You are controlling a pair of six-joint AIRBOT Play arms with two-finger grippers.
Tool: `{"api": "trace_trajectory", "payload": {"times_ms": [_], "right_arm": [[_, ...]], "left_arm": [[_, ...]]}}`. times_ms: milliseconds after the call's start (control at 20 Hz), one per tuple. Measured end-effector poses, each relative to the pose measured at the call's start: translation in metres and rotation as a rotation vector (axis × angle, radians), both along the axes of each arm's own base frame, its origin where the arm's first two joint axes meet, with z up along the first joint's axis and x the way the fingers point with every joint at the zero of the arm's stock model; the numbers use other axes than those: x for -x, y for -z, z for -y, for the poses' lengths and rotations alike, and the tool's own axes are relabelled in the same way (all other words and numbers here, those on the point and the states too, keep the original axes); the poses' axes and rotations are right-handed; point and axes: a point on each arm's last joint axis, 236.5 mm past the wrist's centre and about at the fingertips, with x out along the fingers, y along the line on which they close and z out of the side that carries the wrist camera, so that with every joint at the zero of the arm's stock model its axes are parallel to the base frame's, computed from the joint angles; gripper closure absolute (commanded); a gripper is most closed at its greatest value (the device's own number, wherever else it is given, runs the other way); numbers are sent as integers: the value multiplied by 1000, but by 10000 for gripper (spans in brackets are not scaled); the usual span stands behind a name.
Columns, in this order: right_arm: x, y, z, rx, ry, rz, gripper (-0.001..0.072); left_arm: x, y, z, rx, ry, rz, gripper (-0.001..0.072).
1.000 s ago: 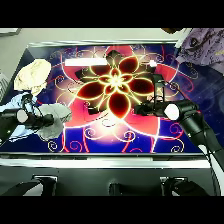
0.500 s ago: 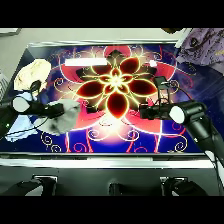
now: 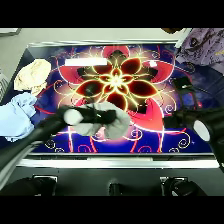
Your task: Fold the clothes and pants, and hang the long-sleeved shirts on hangers.
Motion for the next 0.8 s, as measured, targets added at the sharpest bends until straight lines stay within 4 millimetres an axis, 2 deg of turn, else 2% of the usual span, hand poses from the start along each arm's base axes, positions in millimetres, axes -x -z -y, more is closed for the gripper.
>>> {"api": "trace_trajectory", "payload": {"times_ms": [50, 150, 200, 300, 350, 400, 450, 550, 600, 700, 800], "right_arm": [[1, -1, 3, 14, -4, 4, 432], [4, 2, 7, 32, -9, 0, 430], [4, 7, 8, 40, -14, -5, 417], [6, 17, 10, 50, -14, -16, 396], [6, 22, 12, 44, 1, -18, 391], [5, 27, 16, 27, 29, -19, 383], [4, 33, 20, -2, 63, -20, 362], [8, 55, 25, -113, 157, -62, 362], [13, 73, 19, -210, 201, -108, 358], [26, 106, -15, -448, 232, -218, 330], [35, 125, -58, -673, 227, -300, 277]], "left_arm": [[7, 20, 14, -3, 0, -34, 648], [14, 53, 31, -6, -21, -94, 392], [13, 62, 32, -8, -34, -111, 373], [2, 65, 20, -18, -40, -119, 365], [-5, 61, 8, -29, -34, -112, 233], [-16, 52, -10, -42, -32, -96, 28], [-25, 41, -31, -59, -34, -83, -8], [-46, 15, -86, -114, -60, -39, -8], [-54, 0, -117, -141, -86, -17, -8], [-62, -24, -174, -189, -142, 7, -8], [-61, -42, -218, -222, -187, 19, -8]]}}
